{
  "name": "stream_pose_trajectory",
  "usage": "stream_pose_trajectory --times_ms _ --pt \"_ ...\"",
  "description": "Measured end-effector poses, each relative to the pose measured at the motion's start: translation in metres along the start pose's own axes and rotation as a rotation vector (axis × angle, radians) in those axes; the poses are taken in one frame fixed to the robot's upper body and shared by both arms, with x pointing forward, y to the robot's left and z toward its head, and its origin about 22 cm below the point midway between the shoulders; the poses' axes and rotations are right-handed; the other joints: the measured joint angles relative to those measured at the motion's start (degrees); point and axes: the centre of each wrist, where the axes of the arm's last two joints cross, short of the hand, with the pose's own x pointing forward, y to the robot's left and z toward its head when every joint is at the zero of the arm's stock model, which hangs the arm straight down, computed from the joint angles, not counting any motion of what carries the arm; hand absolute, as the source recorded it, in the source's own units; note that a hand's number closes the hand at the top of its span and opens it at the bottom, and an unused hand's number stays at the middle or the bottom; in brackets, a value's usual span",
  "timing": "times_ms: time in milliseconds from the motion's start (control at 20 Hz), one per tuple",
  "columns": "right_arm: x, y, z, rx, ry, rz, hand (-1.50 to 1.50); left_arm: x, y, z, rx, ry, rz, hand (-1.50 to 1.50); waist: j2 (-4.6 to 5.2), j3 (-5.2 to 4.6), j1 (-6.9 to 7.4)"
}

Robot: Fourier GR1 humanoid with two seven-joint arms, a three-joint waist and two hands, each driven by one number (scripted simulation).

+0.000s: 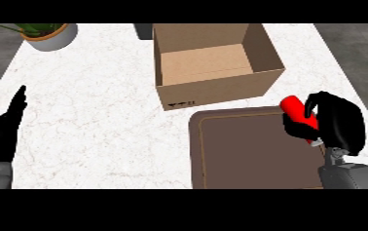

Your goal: Pick the can from the tray and place it in the cardboard box

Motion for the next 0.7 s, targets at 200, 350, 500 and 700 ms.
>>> stream_pose_trajectory --times_ms 200,350,500,700 --pt "0.031 -0.031 0.03 -0.131 -0.003 -0.007 1.5 0.007 -0.005 -0.001 -0.019 -0.019 0.002 0.0 0.47 0.1 1.74" --pt "0.057 -0.051 0.04 -0.17 -0.018 -0.033 1.5 0.011 -0.009 -0.001 -0.032 -0.041 0.002 0.0 0.77 0.16 2.85" --pt "0.085 -0.067 0.036 -0.184 -0.041 -0.093 1.5 0.014 -0.015 -0.005 -0.04 -0.052 0.003 0.0 1.0 0.19 3.56" --pt "0.116 -0.077 0.015 -0.19 -0.052 -0.192 1.5 0.013 -0.015 -0.007 -0.046 -0.059 0.003 0.0 1.21 0.22 4.27"
